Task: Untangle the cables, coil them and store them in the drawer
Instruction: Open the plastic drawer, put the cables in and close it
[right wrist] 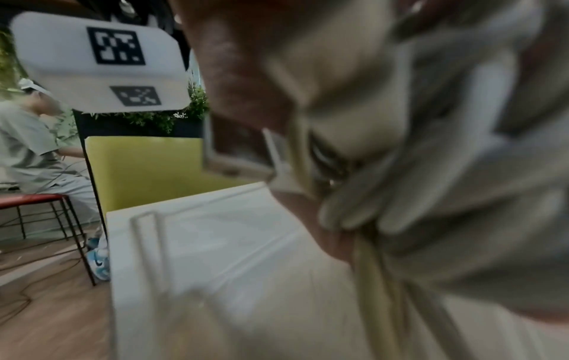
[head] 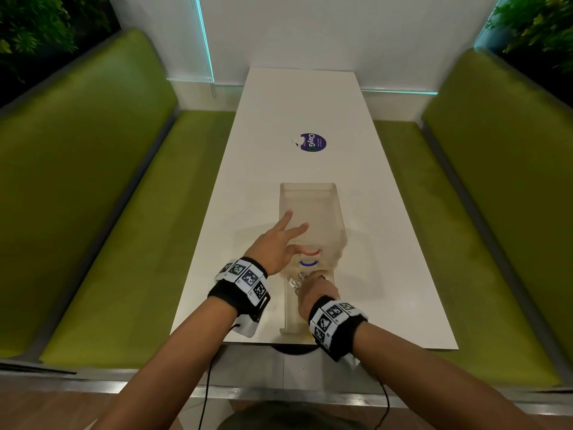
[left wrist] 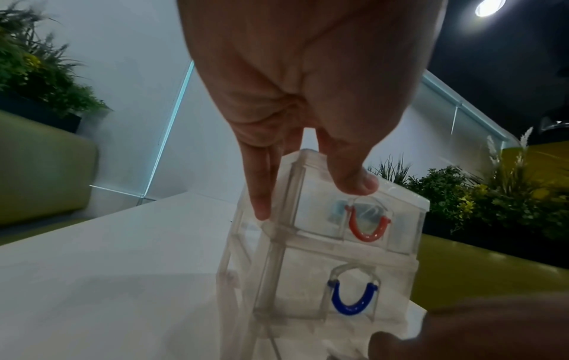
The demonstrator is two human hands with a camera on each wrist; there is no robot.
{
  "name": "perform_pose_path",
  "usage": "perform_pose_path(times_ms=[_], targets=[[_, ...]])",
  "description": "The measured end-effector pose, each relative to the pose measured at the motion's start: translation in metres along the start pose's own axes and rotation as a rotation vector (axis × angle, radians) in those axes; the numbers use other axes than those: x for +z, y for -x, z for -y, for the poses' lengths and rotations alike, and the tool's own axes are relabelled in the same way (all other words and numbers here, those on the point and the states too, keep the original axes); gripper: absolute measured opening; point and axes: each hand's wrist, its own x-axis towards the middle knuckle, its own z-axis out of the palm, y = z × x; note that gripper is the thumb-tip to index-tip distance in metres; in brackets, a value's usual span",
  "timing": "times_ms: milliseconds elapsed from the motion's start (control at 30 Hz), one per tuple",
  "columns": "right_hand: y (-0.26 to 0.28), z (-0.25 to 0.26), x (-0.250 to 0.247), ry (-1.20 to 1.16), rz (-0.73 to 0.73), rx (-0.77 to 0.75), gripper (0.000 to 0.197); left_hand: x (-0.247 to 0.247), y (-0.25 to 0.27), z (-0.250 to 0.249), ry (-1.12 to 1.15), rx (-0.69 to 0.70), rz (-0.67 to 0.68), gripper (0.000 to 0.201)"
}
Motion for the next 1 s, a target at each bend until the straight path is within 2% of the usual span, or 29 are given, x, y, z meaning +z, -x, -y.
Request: perform_pose_path(times_ms=[100,267,333,400,467,567,633,767,867,1000], targets=[[-0.008,0.002,-0.01,0.0,0.034,-0.048,0.039,-0.003,-0.002,0.001,-0.009,0.0,0.023,0.05],[-0.016,0.003,-0.004,-0.253,0.038,0.006,0.036,-0.001,-0.005,0.004,-0.019,-0.003,0.026,0.051],[-0.02,0.005,0.005,-0.353,0.06,0.097,0.051,0.0,-0.005,0.005,-0.013,0.002,0.014,0.05],[-0.024,0.008,0.011,-0.456,0.073,0.216,0.084,0.002,-0.005,0.005,-0.014,0.01,0.0,0.05],[-0.027,0.007,0.017,-0.604,0.073,0.256,0.102,0.003,-0.005,0.007,-0.01,0.014,-0.009,0.05],[-0.022,-0.003,0.027,-0.715,0.05,0.135,0.099,0.005,-0.005,0.008,-0.016,0.021,-0.015,0.05],[-0.008,-0.011,0.034,-0.593,-0.022,0.065,0.087,0.005,-0.006,0.009,-0.025,0.024,-0.016,0.051],[0.013,-0.013,0.051,-0.305,-0.42,-0.075,0.071,0.005,-0.006,0.009,-0.014,0.008,-0.016,0.05],[0.01,-0.016,0.058,-0.145,-0.456,-0.173,0.065,0.005,-0.006,0.009,-0.014,0.009,-0.019,0.05],[0.005,-0.024,0.068,-0.111,-0.403,-0.372,0.061,0.005,-0.007,0.01,-0.01,0.01,-0.011,0.051]])
